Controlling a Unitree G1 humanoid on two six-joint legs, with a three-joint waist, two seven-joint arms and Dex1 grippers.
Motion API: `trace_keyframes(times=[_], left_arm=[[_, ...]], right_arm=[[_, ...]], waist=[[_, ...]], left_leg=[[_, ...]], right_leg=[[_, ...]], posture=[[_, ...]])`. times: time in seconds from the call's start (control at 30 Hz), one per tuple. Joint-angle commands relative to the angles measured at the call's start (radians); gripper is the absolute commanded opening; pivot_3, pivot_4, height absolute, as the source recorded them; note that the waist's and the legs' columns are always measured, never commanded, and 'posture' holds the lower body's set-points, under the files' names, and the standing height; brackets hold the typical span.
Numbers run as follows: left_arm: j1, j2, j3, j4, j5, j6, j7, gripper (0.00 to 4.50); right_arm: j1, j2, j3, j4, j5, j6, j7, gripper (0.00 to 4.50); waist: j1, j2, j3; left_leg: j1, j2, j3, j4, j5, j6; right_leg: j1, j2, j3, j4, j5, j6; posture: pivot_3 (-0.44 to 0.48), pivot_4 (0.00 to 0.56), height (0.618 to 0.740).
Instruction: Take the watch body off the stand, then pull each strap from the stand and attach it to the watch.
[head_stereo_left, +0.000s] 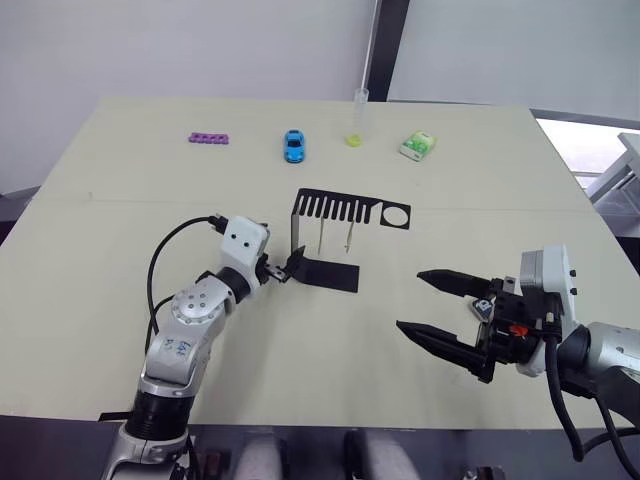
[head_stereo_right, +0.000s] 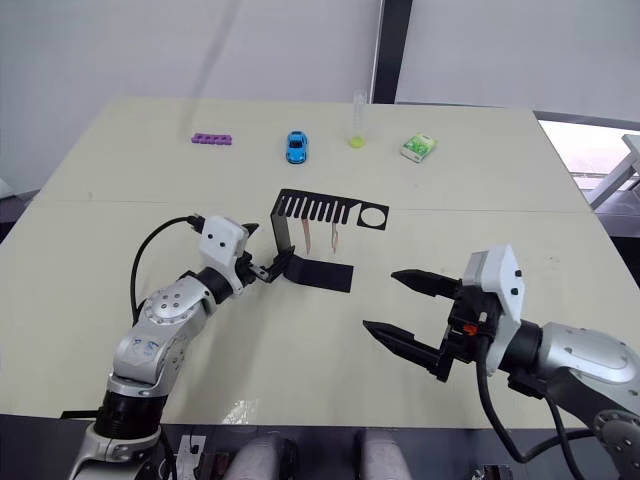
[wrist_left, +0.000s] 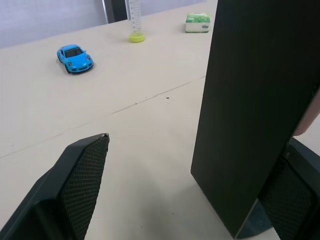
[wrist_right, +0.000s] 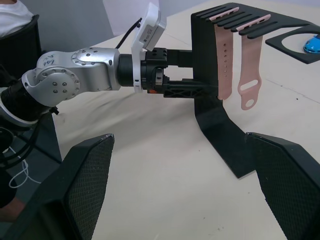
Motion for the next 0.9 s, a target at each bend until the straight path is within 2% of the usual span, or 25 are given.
trace_keyframes(times=[0.03,0.07,0.1,0.13,0.27,0.57,0.6,0.67,0.9], left_arm=[[-0.019,-0.011,0.011,0.003,0.001,-0.042,-0.013,4.50],[-0.022,-0.014,0.013,0.008,-0.001,-0.044,-0.016,4.50],[-0.024,-0.018,0.014,0.010,-0.006,-0.041,-0.019,3.97],[-0.029,-0.023,0.011,0.014,-0.009,-0.040,-0.023,3.67],[-0.050,-0.055,-0.001,0.021,-0.022,-0.031,-0.037,3.67],[-0.059,-0.064,-0.013,0.034,0.013,-0.056,-0.039,3.67],[-0.059,-0.067,-0.012,0.035,0.015,-0.056,-0.035,3.12],[-0.058,-0.073,-0.015,0.033,0.018,-0.054,-0.032,2.54],[-0.061,-0.092,-0.015,0.037,0.027,-0.048,-0.028,2.54]], right_arm=[[-0.012,0.010,-0.005,-0.001,-0.013,-0.017,-0.021,4.45],[-0.014,0.012,-0.003,0.000,-0.016,-0.018,-0.024,4.45],[-0.014,0.015,-0.002,0.000,-0.018,-0.018,-0.027,4.50],[-0.015,0.017,0.001,0.000,-0.022,-0.019,-0.029,4.50],[-0.011,0.025,0.003,-0.004,-0.033,-0.020,-0.032,4.50],[0.004,0.038,-0.009,-0.015,-0.045,-0.022,-0.038,4.50],[0.004,0.039,-0.008,-0.016,-0.046,-0.023,-0.039,4.50],[0.005,0.041,-0.007,-0.017,-0.048,-0.023,-0.042,4.50],[0.004,0.043,-0.008,-0.018,-0.051,-0.022,-0.045,4.50]], waist=[[0.000,0.000,0.000],[0.000,0.000,0.000],[-0.001,0.000,0.000],[-0.001,0.000,0.000],[0.000,0.000,0.000],[-0.001,0.000,0.000],[0.000,0.000,0.000],[0.000,0.000,0.000],[-0.001,0.000,0.000]], left_leg=[[0.000,0.000,0.000,0.000,0.000,0.000],[0.000,0.000,0.000,0.000,0.000,0.000],[0.000,0.000,0.000,0.000,0.000,0.000],[0.000,0.000,0.000,0.000,0.000,0.000],[0.000,0.000,0.000,0.000,0.000,0.000],[0.000,0.000,0.000,0.000,0.000,0.000],[0.000,0.000,0.000,0.000,0.000,0.000],[0.000,0.000,0.000,0.000,0.000,0.000],[0.000,0.000,0.000,0.000,0.000,0.000]], right_leg=[[0.000,0.000,0.000,0.000,0.000,0.000],[0.000,0.000,0.000,0.000,0.000,0.000],[0.000,0.000,0.000,0.000,0.000,0.000],[0.000,0.000,0.000,0.000,0.000,0.000],[0.000,0.000,0.000,0.000,0.000,0.000],[0.000,0.000,0.000,0.000,0.000,0.000],[0.000,0.000,0.000,0.000,0.000,0.000],[0.000,0.000,0.000,0.000,0.000,0.000],[0.000,0.000,0.000,0.000,0.000,0.000]], posture=[[0.000,0.150,0.740],[0.000,0.150,0.740],[0.000,0.150,0.740],[0.000,0.150,0.740],[0.000,0.150,0.740],[0.000,0.150,0.740],[0.000,0.150,0.740],[0.000,0.150,0.740],[0.000,0.150,0.740]])
